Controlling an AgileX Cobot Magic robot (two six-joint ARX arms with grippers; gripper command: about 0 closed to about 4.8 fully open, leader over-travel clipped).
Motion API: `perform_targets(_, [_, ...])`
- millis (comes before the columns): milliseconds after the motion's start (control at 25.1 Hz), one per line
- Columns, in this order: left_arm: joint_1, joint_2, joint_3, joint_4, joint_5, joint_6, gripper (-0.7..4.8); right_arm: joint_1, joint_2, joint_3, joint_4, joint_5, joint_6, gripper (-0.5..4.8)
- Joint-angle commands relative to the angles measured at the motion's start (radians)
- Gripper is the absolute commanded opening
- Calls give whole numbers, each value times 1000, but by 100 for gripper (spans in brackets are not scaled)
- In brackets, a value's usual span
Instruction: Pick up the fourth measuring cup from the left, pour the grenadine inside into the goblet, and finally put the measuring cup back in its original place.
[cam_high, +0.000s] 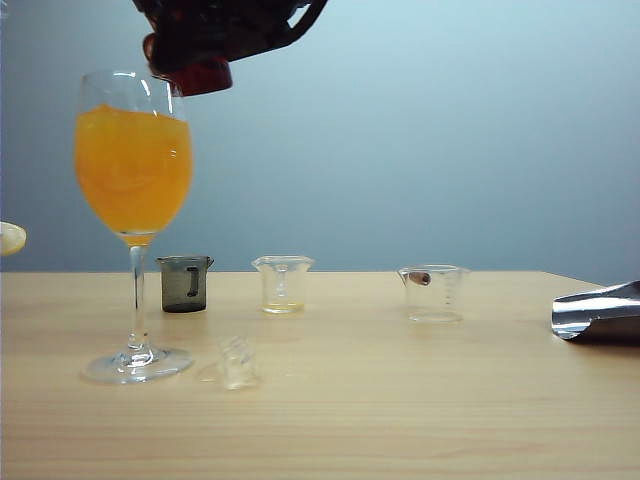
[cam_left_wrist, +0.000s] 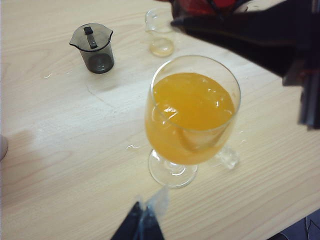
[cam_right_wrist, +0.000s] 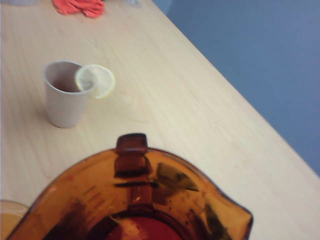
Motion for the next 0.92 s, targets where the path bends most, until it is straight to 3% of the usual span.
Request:
perform_targets(40, [-1, -2, 3, 5, 0, 5, -5, 2, -7, 7, 47, 22, -69, 165])
perform_targets(678, [-1, -2, 3, -18, 0, 9, -5, 17, -7, 7, 81, 29, -327, 165])
perform_targets(917, [-1, -2, 3, -18, 0, 9, -5, 22, -7, 7, 94, 30, -362, 165])
